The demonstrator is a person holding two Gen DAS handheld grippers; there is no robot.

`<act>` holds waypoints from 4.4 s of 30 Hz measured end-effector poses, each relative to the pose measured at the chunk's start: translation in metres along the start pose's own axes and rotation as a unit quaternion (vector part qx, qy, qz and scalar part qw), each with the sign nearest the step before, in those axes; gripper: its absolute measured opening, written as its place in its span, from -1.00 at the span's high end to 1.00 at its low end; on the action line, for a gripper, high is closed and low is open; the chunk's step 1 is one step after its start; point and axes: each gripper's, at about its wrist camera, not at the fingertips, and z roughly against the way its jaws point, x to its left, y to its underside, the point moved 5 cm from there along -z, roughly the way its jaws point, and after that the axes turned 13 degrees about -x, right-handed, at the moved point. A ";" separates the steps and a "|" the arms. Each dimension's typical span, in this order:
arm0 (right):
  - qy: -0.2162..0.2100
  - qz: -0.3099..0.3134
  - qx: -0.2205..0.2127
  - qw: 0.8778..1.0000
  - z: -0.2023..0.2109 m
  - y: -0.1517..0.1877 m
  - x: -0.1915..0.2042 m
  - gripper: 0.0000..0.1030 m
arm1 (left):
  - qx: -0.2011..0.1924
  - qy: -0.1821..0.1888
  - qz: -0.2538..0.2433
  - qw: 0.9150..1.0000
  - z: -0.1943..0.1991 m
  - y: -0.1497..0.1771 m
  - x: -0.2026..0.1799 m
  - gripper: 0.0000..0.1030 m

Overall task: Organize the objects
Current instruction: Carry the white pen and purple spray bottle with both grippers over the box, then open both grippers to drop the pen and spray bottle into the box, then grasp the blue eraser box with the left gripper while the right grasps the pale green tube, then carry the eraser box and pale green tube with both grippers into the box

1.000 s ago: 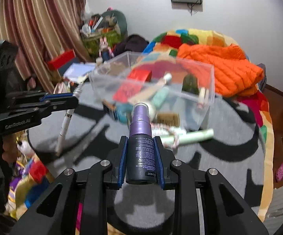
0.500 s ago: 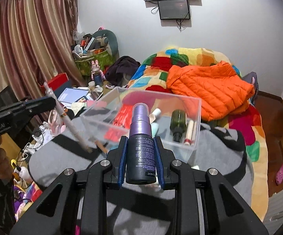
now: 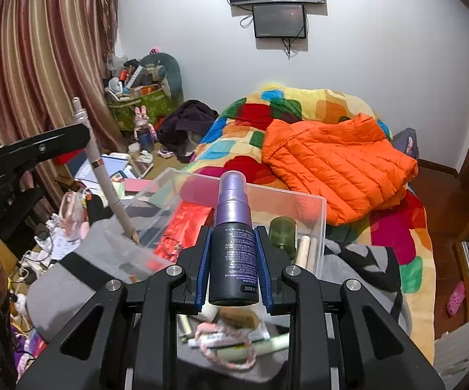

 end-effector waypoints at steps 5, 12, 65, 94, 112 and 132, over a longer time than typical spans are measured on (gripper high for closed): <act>0.019 0.017 0.025 0.999 -0.030 0.009 -0.003 0.55 | 0.040 0.006 0.031 0.999 -0.036 0.021 0.013 0.73; 0.032 0.025 0.061 0.997 -0.067 0.025 -0.008 0.55 | 0.091 0.005 0.054 0.994 -0.069 0.050 0.027 0.73; 0.065 -0.114 0.119 0.984 -0.009 0.109 -0.079 -0.08 | 0.183 -0.037 -0.026 0.982 -0.045 0.161 0.008 -0.45; 0.073 -0.088 0.104 0.988 0.036 0.113 -0.067 0.72 | 0.121 -0.036 0.014 0.992 0.011 0.136 0.014 0.09; 0.042 -0.059 0.021 0.997 0.007 0.024 -0.038 0.72 | 0.050 -0.043 0.007 0.998 0.000 0.068 0.011 0.09; 0.035 -0.032 0.078 0.996 -0.081 0.023 -0.030 0.73 | 0.119 -0.026 0.040 0.992 -0.089 0.085 0.031 0.08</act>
